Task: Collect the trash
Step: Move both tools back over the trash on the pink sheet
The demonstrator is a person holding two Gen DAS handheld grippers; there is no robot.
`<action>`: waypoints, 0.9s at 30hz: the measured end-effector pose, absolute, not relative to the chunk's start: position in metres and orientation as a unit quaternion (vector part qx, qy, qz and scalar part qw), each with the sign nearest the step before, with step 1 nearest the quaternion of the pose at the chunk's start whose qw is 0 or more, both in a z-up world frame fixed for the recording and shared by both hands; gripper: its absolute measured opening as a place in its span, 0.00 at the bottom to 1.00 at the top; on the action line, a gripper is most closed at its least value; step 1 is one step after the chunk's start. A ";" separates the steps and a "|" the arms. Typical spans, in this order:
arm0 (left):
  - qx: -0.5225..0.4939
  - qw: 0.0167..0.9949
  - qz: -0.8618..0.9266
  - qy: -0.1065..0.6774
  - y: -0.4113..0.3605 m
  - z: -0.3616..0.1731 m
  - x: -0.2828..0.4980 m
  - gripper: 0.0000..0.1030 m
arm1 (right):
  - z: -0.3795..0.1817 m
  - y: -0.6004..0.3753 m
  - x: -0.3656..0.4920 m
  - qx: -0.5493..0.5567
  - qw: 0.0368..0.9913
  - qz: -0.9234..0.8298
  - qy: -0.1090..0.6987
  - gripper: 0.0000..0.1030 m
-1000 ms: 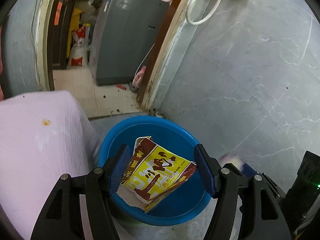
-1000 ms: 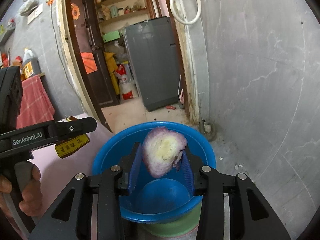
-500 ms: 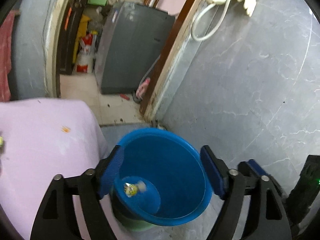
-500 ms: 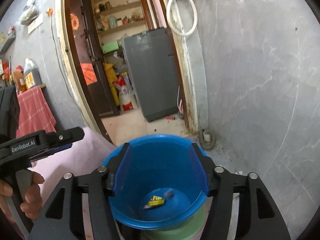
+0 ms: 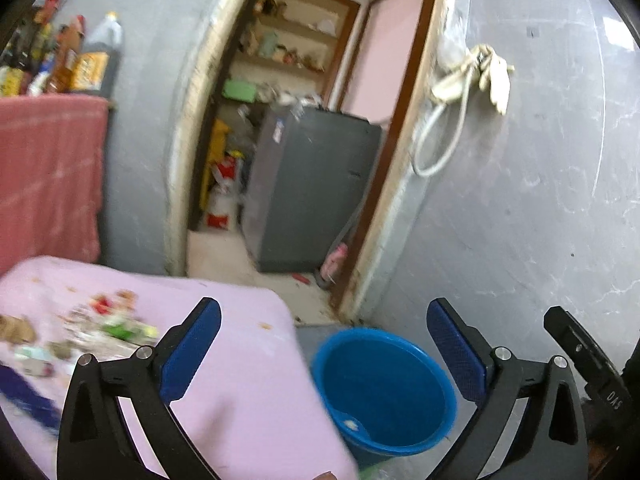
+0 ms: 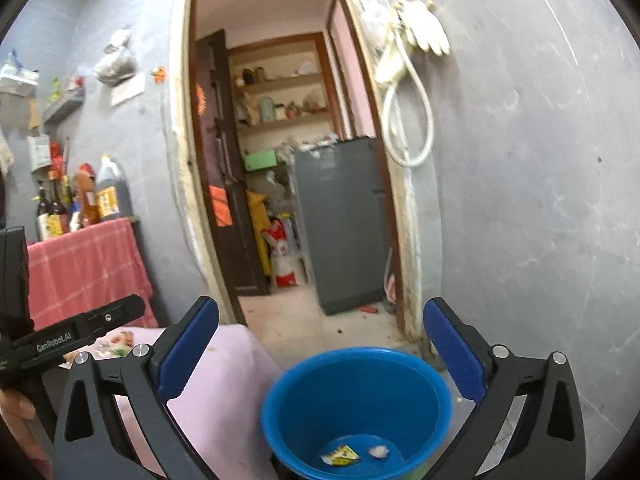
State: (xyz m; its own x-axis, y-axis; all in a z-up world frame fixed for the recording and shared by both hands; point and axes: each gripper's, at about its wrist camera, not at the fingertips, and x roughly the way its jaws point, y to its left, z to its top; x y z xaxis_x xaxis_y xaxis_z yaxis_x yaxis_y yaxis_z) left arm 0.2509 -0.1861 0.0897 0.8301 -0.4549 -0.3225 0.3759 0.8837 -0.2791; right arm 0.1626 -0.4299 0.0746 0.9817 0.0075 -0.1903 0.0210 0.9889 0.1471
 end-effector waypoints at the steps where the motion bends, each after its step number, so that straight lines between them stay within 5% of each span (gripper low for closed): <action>1: -0.101 0.954 -0.213 0.186 -0.178 0.093 0.246 0.98 | 0.077 -0.425 0.162 0.073 0.993 0.001 0.092 1.00; 15: -0.083 0.979 -0.099 0.158 -0.056 0.096 0.194 0.98 | 0.087 -0.312 0.167 0.062 0.992 0.096 0.057 1.00; 27: -0.073 0.972 -0.019 0.222 0.022 0.046 0.190 0.98 | 0.050 -0.234 0.200 0.023 0.978 0.171 0.121 1.00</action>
State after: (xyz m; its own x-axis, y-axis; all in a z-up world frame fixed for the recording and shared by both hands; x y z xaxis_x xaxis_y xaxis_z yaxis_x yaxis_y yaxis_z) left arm 0.1903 0.0222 0.0456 0.9008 -0.0695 -0.4287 0.0046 0.9886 -0.1507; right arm 0.2001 -0.2335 0.0505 0.9125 0.3394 -0.2285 -0.3285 0.9406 0.0853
